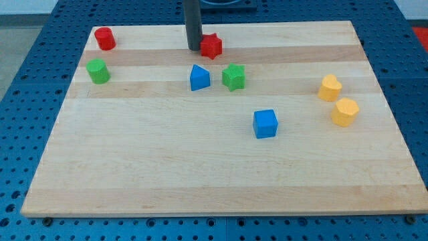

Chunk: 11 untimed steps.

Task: Move the red star to the top center

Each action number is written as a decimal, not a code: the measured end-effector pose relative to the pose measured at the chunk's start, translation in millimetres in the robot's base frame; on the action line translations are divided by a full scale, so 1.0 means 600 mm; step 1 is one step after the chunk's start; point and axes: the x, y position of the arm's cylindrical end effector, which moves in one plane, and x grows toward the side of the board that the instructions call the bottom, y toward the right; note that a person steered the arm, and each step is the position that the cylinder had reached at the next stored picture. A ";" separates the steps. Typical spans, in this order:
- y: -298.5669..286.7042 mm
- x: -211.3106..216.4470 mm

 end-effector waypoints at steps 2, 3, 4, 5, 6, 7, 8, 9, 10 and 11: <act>-0.057 0.063; -0.014 0.067; 0.028 0.064; 0.037 0.065; 0.051 0.051; 0.056 0.021; 0.056 0.020; 0.056 0.034; 0.061 0.040; 0.065 0.016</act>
